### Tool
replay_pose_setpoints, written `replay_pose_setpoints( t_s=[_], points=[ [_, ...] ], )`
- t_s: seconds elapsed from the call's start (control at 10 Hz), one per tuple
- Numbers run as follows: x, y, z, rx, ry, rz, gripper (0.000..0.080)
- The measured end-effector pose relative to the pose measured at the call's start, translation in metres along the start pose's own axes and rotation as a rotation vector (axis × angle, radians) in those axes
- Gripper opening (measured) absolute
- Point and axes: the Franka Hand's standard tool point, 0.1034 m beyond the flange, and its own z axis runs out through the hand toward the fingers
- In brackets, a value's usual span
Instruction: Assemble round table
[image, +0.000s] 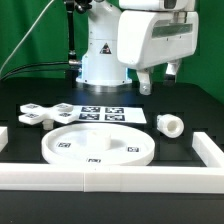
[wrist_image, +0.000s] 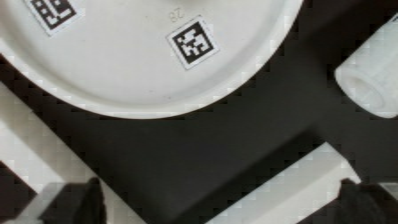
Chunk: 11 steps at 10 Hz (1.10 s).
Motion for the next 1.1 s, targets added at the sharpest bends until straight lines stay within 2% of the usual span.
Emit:
replay_pose_setpoints(
  t_s=[0.4, 0.5, 0.6, 0.7, 0.8, 0.9, 1.1],
  points=[
    [-0.001, 0.0, 0.0, 0.0, 0.0, 0.001, 0.0649],
    [-0.007, 0.004, 0.003, 0.002, -0.003, -0.029, 0.0649],
    [-0.035, 0.019, 0.015, 0.001, -0.002, -0.11, 0.0649],
    [-0.059, 0.032, 0.03, -0.012, 0.004, -0.12, 0.0649],
    [-0.074, 0.042, 0.045, -0.011, 0.007, -0.144, 0.0649],
    [-0.085, 0.048, 0.059, -0.002, 0.005, -0.145, 0.0649],
    [-0.092, 0.051, 0.076, 0.018, -0.003, -0.133, 0.0649]
  ],
)
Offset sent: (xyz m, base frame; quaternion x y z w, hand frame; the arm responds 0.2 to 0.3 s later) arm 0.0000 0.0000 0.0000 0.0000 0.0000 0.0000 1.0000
